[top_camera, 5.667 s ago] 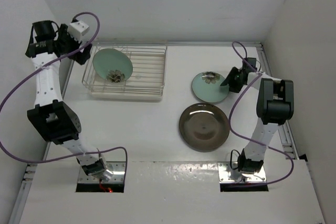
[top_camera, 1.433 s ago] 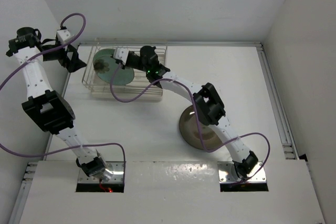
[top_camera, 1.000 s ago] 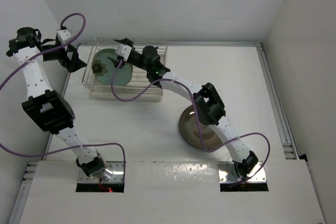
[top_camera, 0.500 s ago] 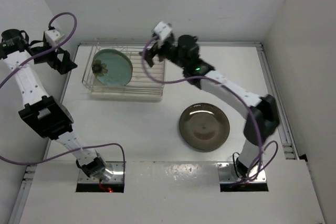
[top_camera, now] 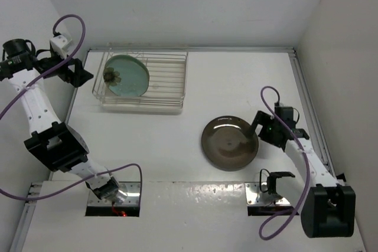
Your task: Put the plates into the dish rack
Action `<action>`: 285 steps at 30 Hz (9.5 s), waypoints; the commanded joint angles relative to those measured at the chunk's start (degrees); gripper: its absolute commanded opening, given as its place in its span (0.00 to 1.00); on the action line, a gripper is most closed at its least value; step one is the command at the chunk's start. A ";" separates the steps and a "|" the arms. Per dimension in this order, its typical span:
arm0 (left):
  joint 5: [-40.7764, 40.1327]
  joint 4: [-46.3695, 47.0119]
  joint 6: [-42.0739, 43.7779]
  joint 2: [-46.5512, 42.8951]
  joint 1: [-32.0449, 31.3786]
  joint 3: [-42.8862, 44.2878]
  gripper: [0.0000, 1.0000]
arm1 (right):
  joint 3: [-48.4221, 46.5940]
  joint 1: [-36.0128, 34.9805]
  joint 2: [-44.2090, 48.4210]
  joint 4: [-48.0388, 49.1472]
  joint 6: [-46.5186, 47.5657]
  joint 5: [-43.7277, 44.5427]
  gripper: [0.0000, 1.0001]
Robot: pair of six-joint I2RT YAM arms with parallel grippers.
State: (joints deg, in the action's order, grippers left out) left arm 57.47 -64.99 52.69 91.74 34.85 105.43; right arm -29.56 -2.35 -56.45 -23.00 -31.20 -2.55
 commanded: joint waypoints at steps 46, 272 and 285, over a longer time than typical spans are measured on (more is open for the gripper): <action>0.89 -5.32 3.30 -7.63 -0.93 -5.23 1.00 | -8.03 14.92 11.54 16.94 10.89 -24.35 0.00; 9.77 16.44 19.41 12.87 -13.85 10.59 0.99 | -36.70 -37.47 -16.59 23.45 32.53 -8.81 1.00; -28.65 36.08 -31.75 0.64 -7.53 9.21 0.99 | -32.86 -23.32 -15.55 5.96 6.80 6.57 1.00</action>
State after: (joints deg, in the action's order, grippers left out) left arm 46.65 -34.85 38.20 96.12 23.99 116.60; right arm -64.53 -27.79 -74.54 -12.16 -14.52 -3.16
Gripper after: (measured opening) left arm 0.991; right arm 0.996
